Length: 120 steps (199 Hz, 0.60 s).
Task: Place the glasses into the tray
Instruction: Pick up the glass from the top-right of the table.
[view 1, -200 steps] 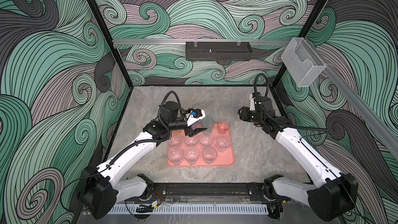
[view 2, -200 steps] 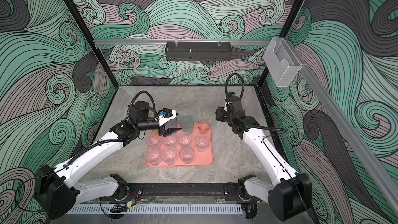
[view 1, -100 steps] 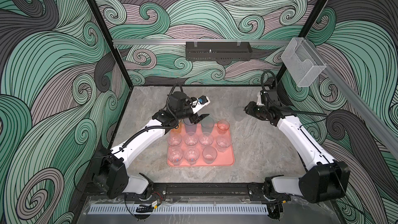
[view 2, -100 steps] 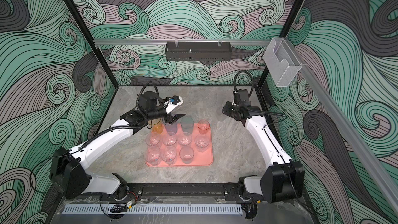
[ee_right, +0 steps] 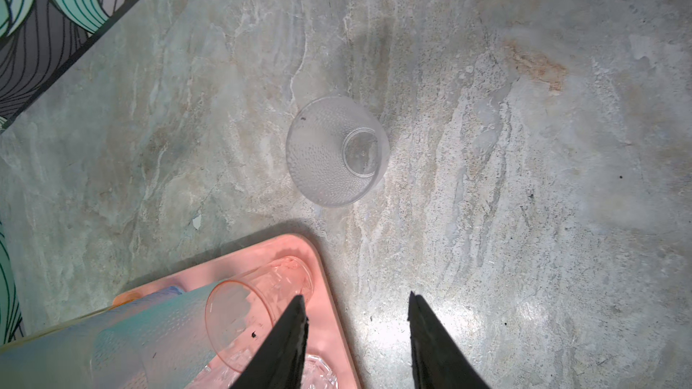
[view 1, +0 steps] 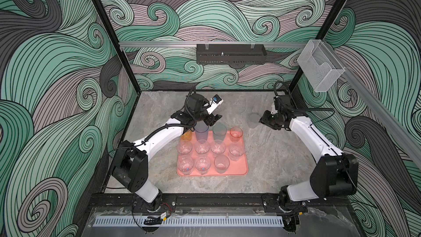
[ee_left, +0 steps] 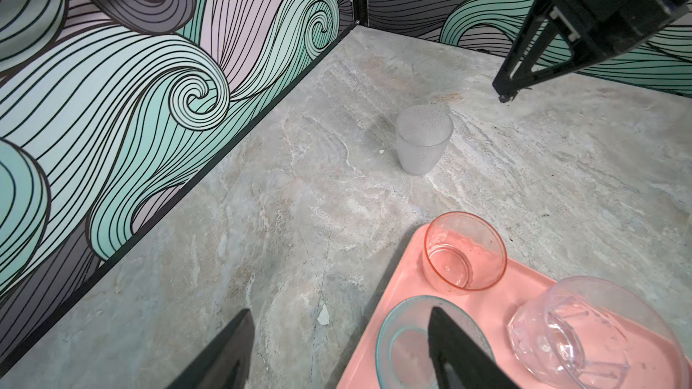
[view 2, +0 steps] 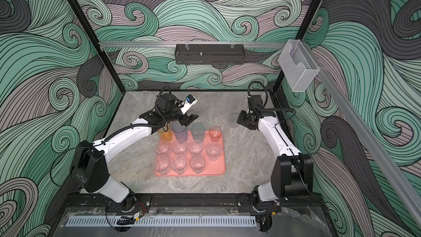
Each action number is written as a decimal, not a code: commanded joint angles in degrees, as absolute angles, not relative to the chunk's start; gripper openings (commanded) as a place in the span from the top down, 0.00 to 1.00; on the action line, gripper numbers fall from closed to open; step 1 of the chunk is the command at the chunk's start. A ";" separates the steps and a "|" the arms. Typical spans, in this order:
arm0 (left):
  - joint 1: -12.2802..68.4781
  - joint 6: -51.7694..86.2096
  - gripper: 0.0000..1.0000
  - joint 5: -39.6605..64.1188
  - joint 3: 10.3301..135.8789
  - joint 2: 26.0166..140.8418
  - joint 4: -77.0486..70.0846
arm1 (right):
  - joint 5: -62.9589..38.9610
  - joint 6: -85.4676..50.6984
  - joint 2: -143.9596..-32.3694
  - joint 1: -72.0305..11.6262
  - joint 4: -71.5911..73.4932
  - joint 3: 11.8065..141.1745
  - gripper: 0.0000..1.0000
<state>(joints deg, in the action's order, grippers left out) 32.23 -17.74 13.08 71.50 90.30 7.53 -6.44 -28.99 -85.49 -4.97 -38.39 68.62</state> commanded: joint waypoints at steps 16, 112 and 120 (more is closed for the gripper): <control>32.54 -14.94 0.25 7.43 74.54 89.09 12.29 | -6.43 -29.62 -89.82 -3.89 -37.20 71.80 0.54; 32.53 -13.97 0.25 3.94 70.04 84.54 11.16 | -5.54 -28.51 -99.06 -4.00 -35.67 75.21 0.63; 32.52 -13.97 0.25 3.79 69.79 84.22 11.21 | -5.69 -28.51 -99.73 -3.96 -35.36 75.40 0.64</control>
<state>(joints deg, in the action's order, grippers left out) 32.23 -14.83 4.99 70.65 86.32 10.72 -6.37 -28.97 -97.84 -3.99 -35.92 73.84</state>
